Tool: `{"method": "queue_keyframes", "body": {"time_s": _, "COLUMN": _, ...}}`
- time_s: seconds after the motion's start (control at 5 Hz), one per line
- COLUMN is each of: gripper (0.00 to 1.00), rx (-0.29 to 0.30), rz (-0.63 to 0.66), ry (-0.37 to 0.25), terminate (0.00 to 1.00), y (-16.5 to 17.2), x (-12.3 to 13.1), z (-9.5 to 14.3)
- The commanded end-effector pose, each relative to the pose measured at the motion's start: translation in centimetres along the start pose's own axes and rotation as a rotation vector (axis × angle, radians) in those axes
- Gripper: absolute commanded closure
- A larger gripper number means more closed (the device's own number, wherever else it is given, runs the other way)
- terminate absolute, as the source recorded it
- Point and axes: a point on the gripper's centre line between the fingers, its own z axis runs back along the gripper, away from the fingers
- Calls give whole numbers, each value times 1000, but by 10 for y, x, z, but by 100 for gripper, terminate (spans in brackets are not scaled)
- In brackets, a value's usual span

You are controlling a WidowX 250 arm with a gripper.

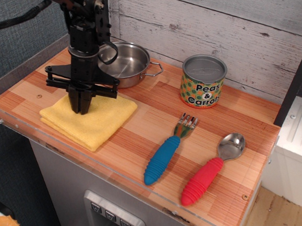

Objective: Move the cloth closer to the fork.

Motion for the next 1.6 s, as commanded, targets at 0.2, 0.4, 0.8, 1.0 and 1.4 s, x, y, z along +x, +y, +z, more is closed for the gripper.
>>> {"method": "queue_keyframes", "body": {"time_s": 0.2, "gripper": 100, "rx": -9, "rz": -9, "ry": -3, "terminate": 0, "y": -29, "x": -14, "z": 13}}
{"method": "queue_keyframes", "body": {"time_s": 0.4, "gripper": 100, "rx": -28, "rz": 9, "ry": 6, "terminate": 0, "y": -34, "x": -17, "z": 14}}
{"method": "queue_keyframes", "body": {"time_s": 0.8, "gripper": 100, "rx": -29, "rz": 6, "ry": 6, "terminate": 0, "y": -47, "x": -23, "z": 14}}
{"method": "queue_keyframes", "body": {"time_s": 1.0, "gripper": 100, "rx": -18, "rz": 14, "ry": 10, "terminate": 0, "y": -46, "x": -23, "z": 13}}
{"method": "queue_keyframes", "body": {"time_s": 1.4, "gripper": 0, "rx": -22, "rz": 45, "ry": 22, "terminate": 0, "y": -35, "x": -16, "z": 15}}
